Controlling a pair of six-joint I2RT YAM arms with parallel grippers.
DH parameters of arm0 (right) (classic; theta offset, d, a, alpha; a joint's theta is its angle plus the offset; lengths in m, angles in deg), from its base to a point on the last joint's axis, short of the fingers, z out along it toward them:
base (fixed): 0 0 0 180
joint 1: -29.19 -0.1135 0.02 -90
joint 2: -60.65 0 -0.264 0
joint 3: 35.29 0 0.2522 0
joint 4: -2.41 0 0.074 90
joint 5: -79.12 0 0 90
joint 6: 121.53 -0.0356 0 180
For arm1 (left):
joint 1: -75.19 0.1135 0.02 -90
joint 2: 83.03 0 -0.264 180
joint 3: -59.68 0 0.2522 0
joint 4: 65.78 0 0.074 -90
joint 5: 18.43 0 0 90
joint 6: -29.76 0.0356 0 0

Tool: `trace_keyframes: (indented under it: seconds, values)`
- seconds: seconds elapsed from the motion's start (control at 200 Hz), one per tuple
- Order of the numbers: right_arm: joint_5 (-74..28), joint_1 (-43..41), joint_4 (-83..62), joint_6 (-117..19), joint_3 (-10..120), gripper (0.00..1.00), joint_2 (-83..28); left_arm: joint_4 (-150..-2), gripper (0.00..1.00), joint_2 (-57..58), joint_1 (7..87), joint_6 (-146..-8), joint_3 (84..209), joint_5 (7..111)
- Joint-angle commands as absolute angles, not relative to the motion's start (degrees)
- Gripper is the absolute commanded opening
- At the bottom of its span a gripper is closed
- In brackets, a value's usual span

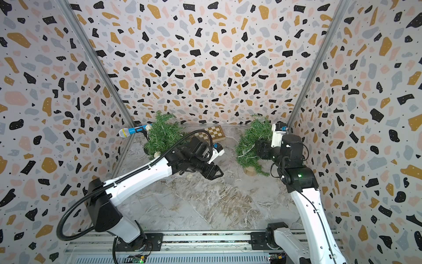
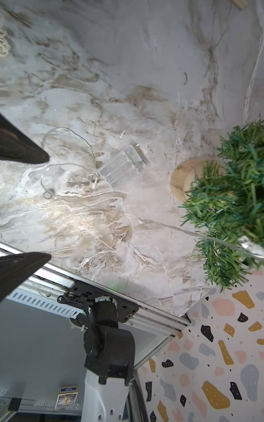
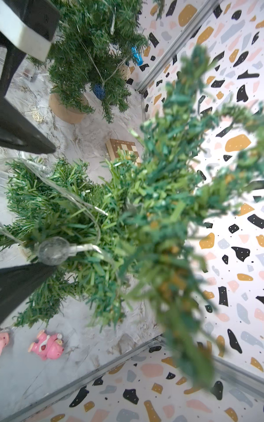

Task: Wrap string light around the christmas tree
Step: Wrap the light string around the Christmas tree.

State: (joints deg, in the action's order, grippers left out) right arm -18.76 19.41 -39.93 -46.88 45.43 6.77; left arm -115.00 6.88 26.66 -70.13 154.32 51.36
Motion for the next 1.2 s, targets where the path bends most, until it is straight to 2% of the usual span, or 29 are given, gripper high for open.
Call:
trace_keyframes:
  seconds: [0.0, 0.15, 0.27, 0.471, 0.596, 0.746, 0.941, 0.976, 1.056, 1.196]
  values:
    - [-17.79, 16.58, -38.60, -47.28, 46.14, 0.75, 7.06, -112.44, 0.63, 7.83, 26.80, -73.69, 148.63, 54.29]
    - [-16.33, 13.27, -37.95, -47.15, 46.01, 0.75, 6.96, -112.26, 0.64, 10.58, 26.81, -75.20, 146.34, 59.53]
    - [-16.33, 12.33, -37.41, -47.03, 45.02, 0.75, 6.75, -112.87, 0.72, 16.04, 26.57, -76.46, 149.27, 59.44]
    - [-15.32, 12.23, -36.93, -46.13, 45.09, 0.75, 7.48, -114.96, 0.69, 22.09, 25.87, -75.76, 149.18, 60.81]
    - [-14.49, 12.23, -36.66, -45.20, 45.63, 0.76, 7.30, -114.05, 0.60, 24.47, 25.53, -75.62, 149.36, 59.13]
    - [-13.97, 12.32, -36.73, -44.84, 45.75, 0.77, 7.51, -113.10, 0.41, 27.52, 25.18, -75.67, 148.99, 57.51]
    - [-13.95, 12.32, -36.84, -44.94, 45.71, 0.77, 8.27, -111.19, 0.32, 28.24, 25.16, -74.53, 148.75, 60.29]
    - [-14.04, 12.32, -36.93, -44.96, 45.93, 0.77, 8.34, -111.16, 0.25, 28.33, 25.16, -74.40, 149.13, 60.17]
    - [-14.39, 12.32, -37.51, -44.94, 46.67, 0.78, 8.67, -112.47, 0.00, 26.66, 25.42, -74.67, 150.45, 57.98]
    - [-13.45, 13.46, -40.03, -44.30, 49.12, 0.79, 9.70, -119.86, 0.00, 16.41, 26.57, -73.47, 154.09, 58.16]
